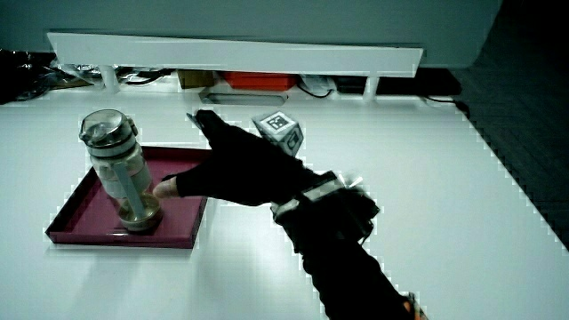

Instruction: Pick bottle

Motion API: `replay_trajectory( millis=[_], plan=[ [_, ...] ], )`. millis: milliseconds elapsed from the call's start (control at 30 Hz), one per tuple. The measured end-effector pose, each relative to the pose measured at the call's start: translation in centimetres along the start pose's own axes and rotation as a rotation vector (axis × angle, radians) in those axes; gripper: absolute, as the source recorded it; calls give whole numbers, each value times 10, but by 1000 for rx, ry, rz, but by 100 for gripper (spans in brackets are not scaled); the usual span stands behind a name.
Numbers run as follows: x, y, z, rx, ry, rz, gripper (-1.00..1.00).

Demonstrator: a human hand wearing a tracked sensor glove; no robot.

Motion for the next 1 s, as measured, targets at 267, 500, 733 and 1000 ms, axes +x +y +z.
replay_trajectory(
  millis=[267,500,733,1000],
  plan=[
    [-1,31,-13,-26,-14,-124,0],
    [2,61,-32,-66,51,-72,0],
    [20,86,-51,-86,74,-63,0],
    [40,104,-66,-78,93,-78,0]
  ],
)
